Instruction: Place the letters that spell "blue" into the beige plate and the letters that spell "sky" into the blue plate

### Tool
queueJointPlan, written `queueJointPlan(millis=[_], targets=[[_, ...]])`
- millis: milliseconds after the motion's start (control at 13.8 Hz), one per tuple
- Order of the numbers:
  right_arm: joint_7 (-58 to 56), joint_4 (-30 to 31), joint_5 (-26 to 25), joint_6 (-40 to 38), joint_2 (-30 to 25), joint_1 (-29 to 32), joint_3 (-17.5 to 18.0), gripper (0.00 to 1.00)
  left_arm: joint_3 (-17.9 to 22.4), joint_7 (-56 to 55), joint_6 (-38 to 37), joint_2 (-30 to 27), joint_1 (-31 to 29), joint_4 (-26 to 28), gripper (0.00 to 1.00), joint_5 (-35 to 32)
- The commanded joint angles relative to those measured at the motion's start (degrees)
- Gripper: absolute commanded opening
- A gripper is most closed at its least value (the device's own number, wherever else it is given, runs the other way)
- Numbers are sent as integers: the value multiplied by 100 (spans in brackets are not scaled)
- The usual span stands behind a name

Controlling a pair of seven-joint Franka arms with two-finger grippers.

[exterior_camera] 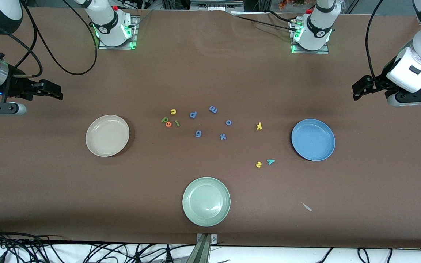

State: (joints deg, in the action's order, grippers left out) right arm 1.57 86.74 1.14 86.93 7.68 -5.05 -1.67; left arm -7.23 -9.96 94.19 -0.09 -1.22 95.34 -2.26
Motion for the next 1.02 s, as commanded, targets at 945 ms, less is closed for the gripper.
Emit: queueJointPlan(millis=[945], targets=[[-51,115,-44,114,-153,39,26,100,-68,117,-147,114,-19,-235,100,68]])
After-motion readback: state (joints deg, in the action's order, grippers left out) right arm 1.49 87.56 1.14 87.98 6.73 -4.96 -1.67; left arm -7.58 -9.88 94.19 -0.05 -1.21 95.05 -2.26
